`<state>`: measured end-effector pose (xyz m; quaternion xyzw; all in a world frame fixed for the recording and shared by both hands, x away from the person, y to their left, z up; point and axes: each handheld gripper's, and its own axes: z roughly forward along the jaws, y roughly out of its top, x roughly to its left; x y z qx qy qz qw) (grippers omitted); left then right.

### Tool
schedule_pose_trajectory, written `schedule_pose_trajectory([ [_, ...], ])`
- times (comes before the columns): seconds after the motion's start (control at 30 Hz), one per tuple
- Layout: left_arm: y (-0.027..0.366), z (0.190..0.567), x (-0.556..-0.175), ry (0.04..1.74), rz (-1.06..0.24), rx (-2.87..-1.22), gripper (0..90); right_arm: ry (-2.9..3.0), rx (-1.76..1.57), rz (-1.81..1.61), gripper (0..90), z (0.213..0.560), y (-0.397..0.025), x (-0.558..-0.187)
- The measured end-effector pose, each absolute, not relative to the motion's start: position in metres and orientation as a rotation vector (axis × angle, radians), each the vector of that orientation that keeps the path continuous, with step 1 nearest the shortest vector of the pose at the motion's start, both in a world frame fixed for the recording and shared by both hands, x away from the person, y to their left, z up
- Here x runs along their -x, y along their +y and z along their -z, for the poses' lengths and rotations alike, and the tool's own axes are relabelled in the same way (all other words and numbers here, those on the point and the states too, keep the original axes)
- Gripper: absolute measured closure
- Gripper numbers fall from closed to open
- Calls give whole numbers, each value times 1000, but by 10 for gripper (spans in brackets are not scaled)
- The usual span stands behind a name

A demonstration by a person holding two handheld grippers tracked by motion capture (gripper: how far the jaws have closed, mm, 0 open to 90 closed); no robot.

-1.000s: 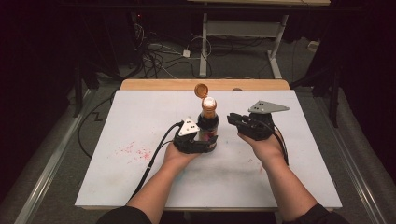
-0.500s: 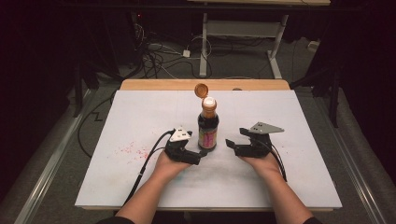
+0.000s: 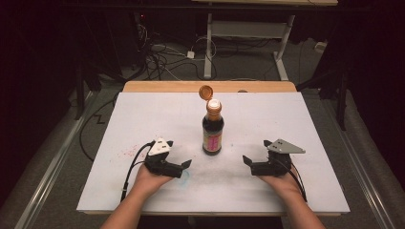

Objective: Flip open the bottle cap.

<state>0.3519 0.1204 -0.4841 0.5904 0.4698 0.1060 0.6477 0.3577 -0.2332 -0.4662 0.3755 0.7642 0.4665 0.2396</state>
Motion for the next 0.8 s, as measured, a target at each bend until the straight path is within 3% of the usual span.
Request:
schedule_pose_trajectory([
  [0.33,172,490,-327,1126,-323,-1309,0,2011,-1025,-1285,3,466,-265,-333],
  [0.8,176,493,-320,1144,-369,-1303,0,2014,-1016,-1265,3,475,-267,-333],
])
